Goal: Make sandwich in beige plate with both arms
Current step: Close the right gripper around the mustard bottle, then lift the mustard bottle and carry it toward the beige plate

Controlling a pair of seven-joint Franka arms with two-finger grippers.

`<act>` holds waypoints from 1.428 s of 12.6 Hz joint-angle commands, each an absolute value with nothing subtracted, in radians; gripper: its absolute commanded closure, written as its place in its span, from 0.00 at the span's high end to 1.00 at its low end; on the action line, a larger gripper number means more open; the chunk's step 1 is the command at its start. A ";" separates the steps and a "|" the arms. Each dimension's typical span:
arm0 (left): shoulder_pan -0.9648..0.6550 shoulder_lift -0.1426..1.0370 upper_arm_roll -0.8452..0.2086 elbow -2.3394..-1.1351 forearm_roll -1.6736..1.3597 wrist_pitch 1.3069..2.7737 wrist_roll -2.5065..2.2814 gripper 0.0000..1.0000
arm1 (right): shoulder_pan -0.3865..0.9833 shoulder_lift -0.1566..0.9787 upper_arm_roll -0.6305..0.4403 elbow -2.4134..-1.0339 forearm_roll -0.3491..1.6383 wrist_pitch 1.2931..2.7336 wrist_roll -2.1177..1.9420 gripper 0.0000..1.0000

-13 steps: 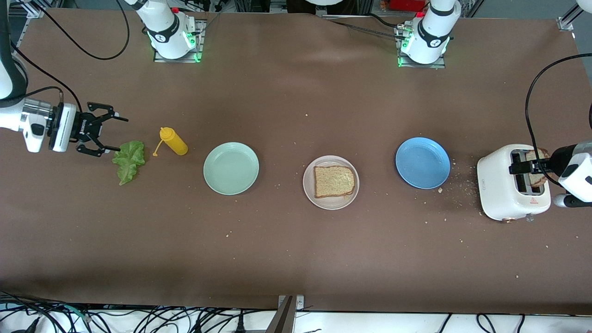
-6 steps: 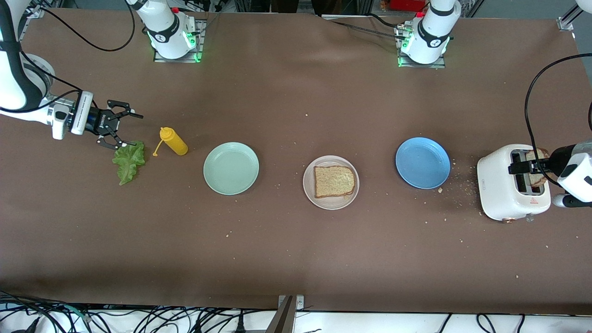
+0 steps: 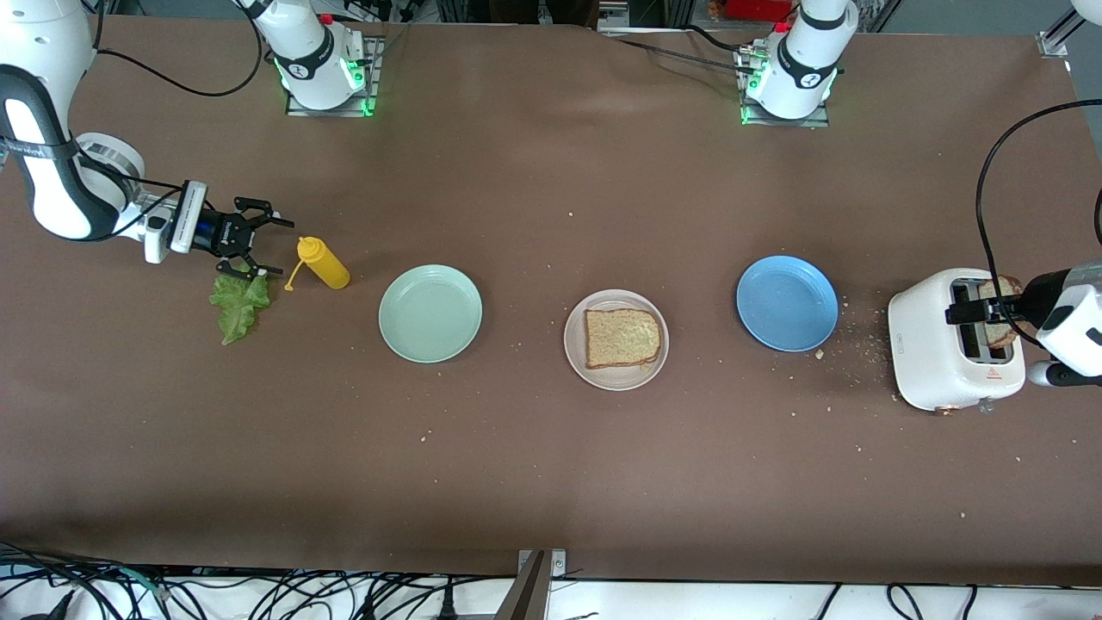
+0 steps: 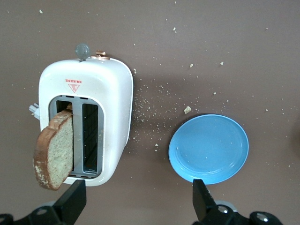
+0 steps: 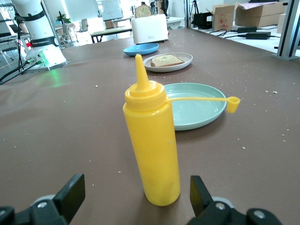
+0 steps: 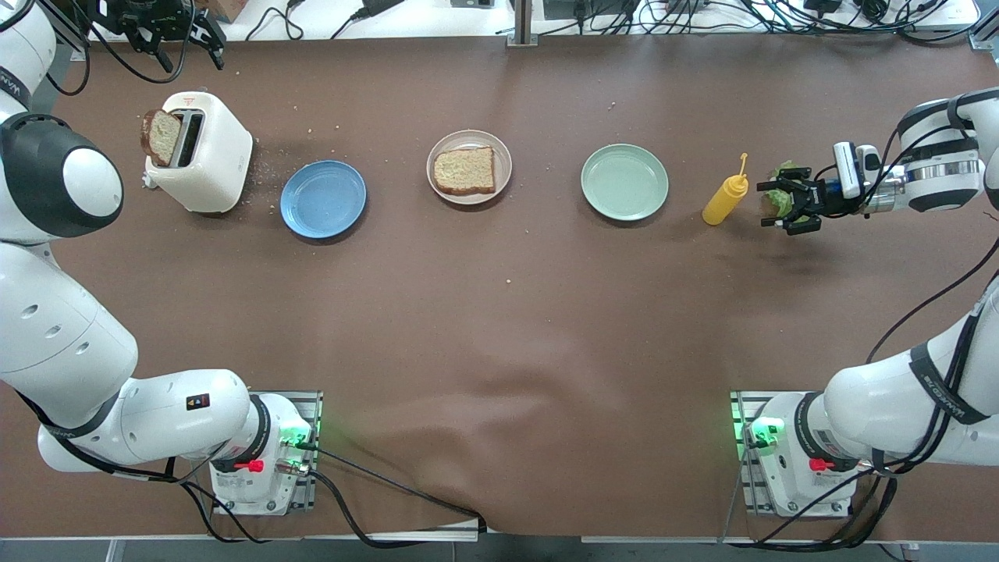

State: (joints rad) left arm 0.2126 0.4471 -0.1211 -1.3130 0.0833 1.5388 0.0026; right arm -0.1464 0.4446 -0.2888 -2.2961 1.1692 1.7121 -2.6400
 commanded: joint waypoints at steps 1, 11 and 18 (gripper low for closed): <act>0.207 0.442 -0.127 -1.310 0.115 1.525 -0.014 1.00 | -0.153 0.469 -0.287 -2.289 1.225 1.668 -2.671 0.99; 0.206 0.442 -0.129 -1.313 0.115 1.523 -0.012 1.00 | -0.137 0.577 -0.180 -2.283 1.437 1.638 -2.718 0.99; 0.206 0.442 -0.129 -1.315 0.115 1.523 -0.012 1.00 | -0.135 0.584 -0.158 -2.264 1.473 1.664 -2.758 0.00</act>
